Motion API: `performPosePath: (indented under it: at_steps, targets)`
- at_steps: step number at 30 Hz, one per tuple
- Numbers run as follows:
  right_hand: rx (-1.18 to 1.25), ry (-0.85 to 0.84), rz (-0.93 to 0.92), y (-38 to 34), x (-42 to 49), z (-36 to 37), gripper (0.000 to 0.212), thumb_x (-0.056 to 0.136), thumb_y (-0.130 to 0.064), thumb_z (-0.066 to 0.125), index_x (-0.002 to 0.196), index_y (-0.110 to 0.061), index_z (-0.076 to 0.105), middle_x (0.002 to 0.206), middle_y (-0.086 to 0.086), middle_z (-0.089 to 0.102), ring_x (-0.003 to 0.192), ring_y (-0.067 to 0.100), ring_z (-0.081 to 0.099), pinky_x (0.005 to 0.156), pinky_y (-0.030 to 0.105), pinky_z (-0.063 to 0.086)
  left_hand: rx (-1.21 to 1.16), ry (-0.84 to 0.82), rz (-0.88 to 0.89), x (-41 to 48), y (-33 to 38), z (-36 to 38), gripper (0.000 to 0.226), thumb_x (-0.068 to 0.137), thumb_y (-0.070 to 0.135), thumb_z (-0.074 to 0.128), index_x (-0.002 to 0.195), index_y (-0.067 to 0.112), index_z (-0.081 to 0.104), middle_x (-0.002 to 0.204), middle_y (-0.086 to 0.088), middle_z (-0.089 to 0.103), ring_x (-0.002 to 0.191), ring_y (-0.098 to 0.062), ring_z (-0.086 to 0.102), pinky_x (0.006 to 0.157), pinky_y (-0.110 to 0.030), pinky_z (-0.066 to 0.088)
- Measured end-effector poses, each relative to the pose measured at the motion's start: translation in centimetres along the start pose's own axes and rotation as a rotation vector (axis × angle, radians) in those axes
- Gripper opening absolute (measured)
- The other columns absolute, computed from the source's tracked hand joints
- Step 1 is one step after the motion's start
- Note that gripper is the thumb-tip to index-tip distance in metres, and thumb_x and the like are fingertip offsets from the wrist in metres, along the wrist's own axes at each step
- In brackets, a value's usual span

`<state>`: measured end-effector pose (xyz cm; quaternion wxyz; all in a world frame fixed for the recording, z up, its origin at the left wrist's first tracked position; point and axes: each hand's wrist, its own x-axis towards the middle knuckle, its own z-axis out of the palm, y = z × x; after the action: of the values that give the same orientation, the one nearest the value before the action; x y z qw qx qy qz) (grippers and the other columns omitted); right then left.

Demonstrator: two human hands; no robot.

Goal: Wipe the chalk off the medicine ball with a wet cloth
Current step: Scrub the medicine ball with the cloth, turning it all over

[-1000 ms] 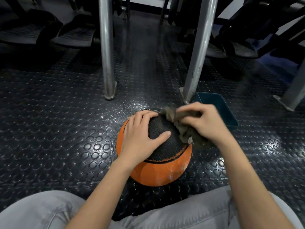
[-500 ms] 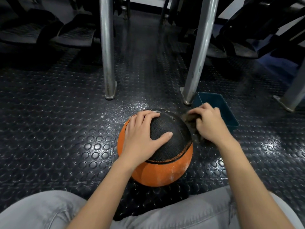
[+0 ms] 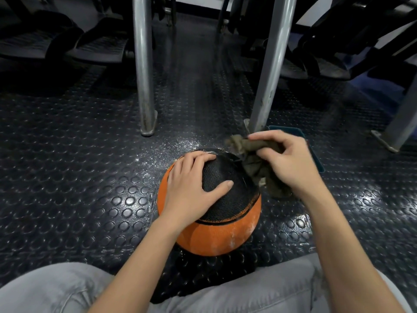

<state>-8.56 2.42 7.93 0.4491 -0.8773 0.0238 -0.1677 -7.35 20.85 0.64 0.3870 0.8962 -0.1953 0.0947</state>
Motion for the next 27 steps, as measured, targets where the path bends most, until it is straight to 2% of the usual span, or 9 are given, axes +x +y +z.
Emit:
performPosePath:
  at_steps: [2, 6, 9, 12, 14, 17, 20, 23, 27]
  targets:
    - [-0.066, -0.187, 0.093, 0.2, -0.2, 1.4, 0.043, 0.078, 0.007, 0.056, 0.079, -0.034, 0.067, 0.088, -0.013, 0.066, 0.083, -0.003, 0.059, 0.083, 0.016, 0.047, -0.016, -0.011, -0.011, 0.1, 0.0, -0.1, 0.065, 0.074, 0.07, 0.054, 0.127, 0.033, 0.048, 0.117, 0.027, 0.028, 0.12, -0.001, 0.024, 0.095, -0.018, 0.016]
    - [-0.502, 0.027, 0.291, 3.4, 0.3, 0.9, 0.036, 0.077, -0.004, 0.046, 0.074, -0.035, 0.063, 0.09, 0.001, 0.07, 0.1, 0.022, 0.06, 0.085, 0.032, 0.05, -0.021, -0.041, -0.003, 0.0, 0.2, -0.1, 0.061, 0.077, 0.063, 0.058, 0.129, 0.033, 0.046, 0.119, 0.028, 0.027, 0.121, 0.001, 0.022, 0.095, -0.017, 0.013]
    - [-0.149, 0.116, 0.175, 2.4, 0.3, 0.5, 0.04, 0.078, 0.003, 0.05, 0.079, -0.032, 0.068, 0.091, -0.006, 0.071, 0.091, 0.009, 0.063, 0.086, 0.025, 0.049, -0.011, -0.003, 0.004, -0.1, 0.0, 0.1, 0.071, 0.069, 0.075, 0.044, 0.127, 0.033, 0.048, 0.118, 0.028, 0.028, 0.119, 0.001, 0.024, 0.094, -0.018, 0.015]
    - [0.011, -0.105, 0.07, 0.2, 0.1, 1.6, 0.041, 0.078, 0.008, 0.052, 0.08, -0.029, 0.07, 0.089, -0.012, 0.067, 0.084, -0.003, 0.059, 0.082, 0.016, 0.045, -0.005, -0.009, -0.003, 0.1, 0.0, 0.1, 0.069, 0.071, 0.073, 0.049, 0.127, 0.032, 0.048, 0.12, 0.025, 0.032, 0.119, -0.001, 0.024, 0.095, -0.019, 0.016]
    - [-0.197, -0.138, 0.108, 1.8, 0.2, 2.2, 0.038, 0.081, 0.002, 0.05, 0.083, -0.03, 0.07, 0.096, -0.008, 0.067, 0.094, 0.006, 0.059, 0.087, 0.024, 0.046, -0.014, -0.027, -0.005, 0.1, 0.1, 0.0, 0.062, 0.077, 0.066, 0.059, 0.128, 0.033, 0.047, 0.126, 0.021, 0.035, 0.12, -0.001, 0.024, 0.096, -0.019, 0.016]
    - [-0.505, -0.015, 0.192, 3.7, 0.4, 1.3, 0.036, 0.082, -0.002, 0.046, 0.09, -0.028, 0.069, 0.107, -0.001, 0.065, 0.11, 0.024, 0.053, 0.092, 0.033, 0.045, -0.016, -0.043, 0.0, 0.1, 0.1, 0.0, 0.06, 0.079, 0.063, 0.06, 0.129, 0.033, 0.047, 0.126, 0.022, 0.034, 0.121, -0.002, 0.024, 0.099, -0.02, 0.016]
    - [-0.15, 0.108, 0.106, 2.2, 0.4, 0.9, 0.038, 0.08, 0.005, 0.05, 0.087, -0.027, 0.069, 0.098, -0.007, 0.066, 0.101, 0.012, 0.058, 0.091, 0.025, 0.045, -0.004, -0.025, 0.003, 0.0, 0.0, 0.1, 0.069, 0.071, 0.075, 0.046, 0.128, 0.034, 0.047, 0.119, 0.027, 0.028, 0.121, -0.002, 0.026, 0.098, -0.021, 0.018]
    - [0.053, -0.024, 0.064, 0.8, -0.1, 1.6, 0.043, 0.079, 0.009, 0.049, 0.082, -0.029, 0.07, 0.092, -0.009, 0.067, 0.092, 0.006, 0.06, 0.087, 0.02, 0.047, -0.001, -0.022, -0.009, 0.1, -0.1, 0.1, 0.075, 0.066, 0.077, 0.036, 0.127, 0.035, 0.047, 0.118, 0.027, 0.029, 0.12, -0.002, 0.025, 0.097, -0.02, 0.018]
    - [-0.508, -0.058, 0.185, 3.8, 0.3, 1.5, 0.04, 0.084, -0.002, 0.042, 0.092, -0.03, 0.07, 0.108, -0.002, 0.062, 0.11, 0.024, 0.051, 0.092, 0.035, 0.044, -0.008, -0.033, -0.001, 0.2, 0.2, 0.2, 0.077, 0.066, 0.077, 0.034, 0.129, 0.035, 0.046, 0.123, 0.025, 0.032, 0.122, -0.002, 0.025, 0.1, -0.021, 0.016]
